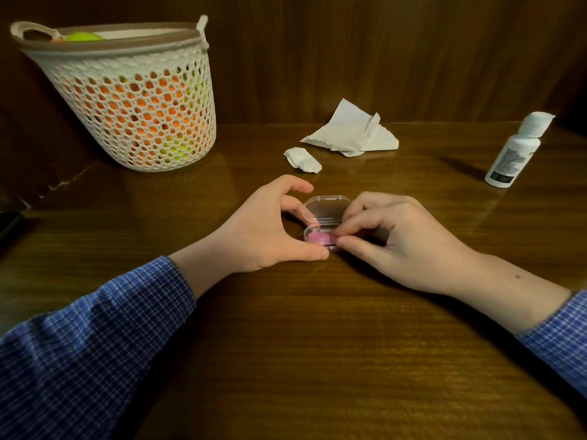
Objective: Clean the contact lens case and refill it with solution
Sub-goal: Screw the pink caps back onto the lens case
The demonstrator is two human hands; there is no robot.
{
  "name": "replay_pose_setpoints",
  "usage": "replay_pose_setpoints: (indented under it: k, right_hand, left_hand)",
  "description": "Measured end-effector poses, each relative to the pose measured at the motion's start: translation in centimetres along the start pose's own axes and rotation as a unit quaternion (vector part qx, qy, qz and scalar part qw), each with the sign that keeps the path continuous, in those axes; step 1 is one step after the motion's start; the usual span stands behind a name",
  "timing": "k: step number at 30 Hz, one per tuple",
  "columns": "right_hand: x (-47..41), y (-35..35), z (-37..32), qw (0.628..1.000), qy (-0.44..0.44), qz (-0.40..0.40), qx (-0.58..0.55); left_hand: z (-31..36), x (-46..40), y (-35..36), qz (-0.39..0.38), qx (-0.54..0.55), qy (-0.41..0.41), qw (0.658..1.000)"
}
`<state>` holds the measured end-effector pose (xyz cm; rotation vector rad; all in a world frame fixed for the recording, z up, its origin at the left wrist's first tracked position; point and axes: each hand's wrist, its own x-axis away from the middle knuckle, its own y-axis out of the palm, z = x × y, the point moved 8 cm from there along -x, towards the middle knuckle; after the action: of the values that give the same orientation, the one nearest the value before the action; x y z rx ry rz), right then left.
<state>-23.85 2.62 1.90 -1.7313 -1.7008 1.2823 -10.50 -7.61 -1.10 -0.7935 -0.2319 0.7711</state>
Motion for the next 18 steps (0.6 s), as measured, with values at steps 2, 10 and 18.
replay_pose_setpoints:
  k: [2, 10, 18]
  right_hand:
    - [0.0, 0.1, 0.1, 1.000, 0.007, -0.003, 0.009]
    - [0.4, -0.9, 0.2, 0.999, -0.007, 0.049, -0.017]
    - [0.0, -0.6, 1.5, 0.997, 0.032, 0.037, -0.054]
  left_hand:
    - [0.0, 0.1, 0.0, -0.001, 0.001, 0.002, 1.000]
    - [1.2, 0.3, -0.2, -0.016, 0.021, 0.047, 0.999]
    - [2.1, 0.8, -0.2, -0.003, -0.040, 0.080, 0.996]
